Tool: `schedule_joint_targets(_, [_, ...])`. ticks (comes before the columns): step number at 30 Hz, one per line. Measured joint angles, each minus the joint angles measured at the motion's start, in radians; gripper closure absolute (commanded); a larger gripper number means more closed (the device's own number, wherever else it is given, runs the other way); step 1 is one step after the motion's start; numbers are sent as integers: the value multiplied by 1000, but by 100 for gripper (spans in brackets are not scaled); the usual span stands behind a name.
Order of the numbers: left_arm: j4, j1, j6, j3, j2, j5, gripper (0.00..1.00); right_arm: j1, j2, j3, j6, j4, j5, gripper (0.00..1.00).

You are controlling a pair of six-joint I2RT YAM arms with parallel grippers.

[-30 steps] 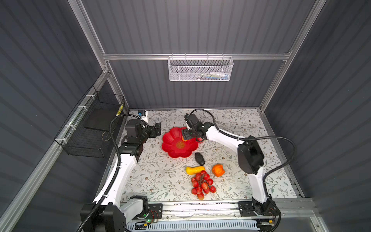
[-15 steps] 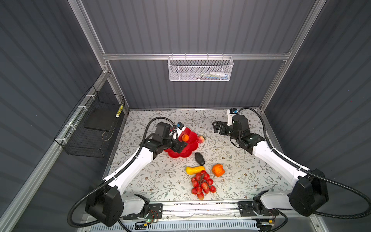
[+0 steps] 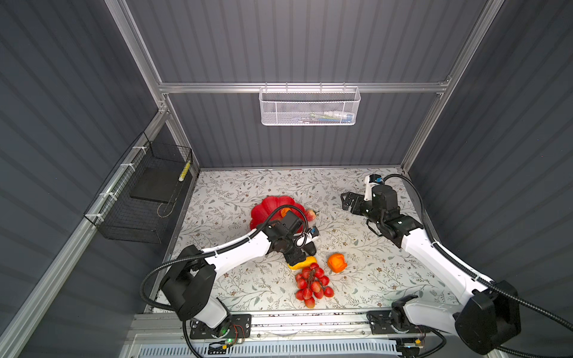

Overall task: Place and organize the fake fruits in the fruit bowl
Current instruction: 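Grasp the yellow squash with the left gripper while the right gripper withdraws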

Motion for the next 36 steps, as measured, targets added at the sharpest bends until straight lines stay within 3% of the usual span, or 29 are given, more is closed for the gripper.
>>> schedule_joint_targets(5, [-15,-30,0,35,71,-39,38,-12,-5,-10,5,-1,-4,1])
schedule_joint_targets(12, [-56,-32,-35,148,182,-76,51,-24,-18,-25,19,2,-19,1])
schedule_joint_targets(28, [-108,-37,-47,178,211,-48,42,-54,-21,-50,24,10,-42,1])
schedule_joint_targets(36, [-120,-37,-48,177,236,-48,43,-60,-21,-50,35,13,-49,1])
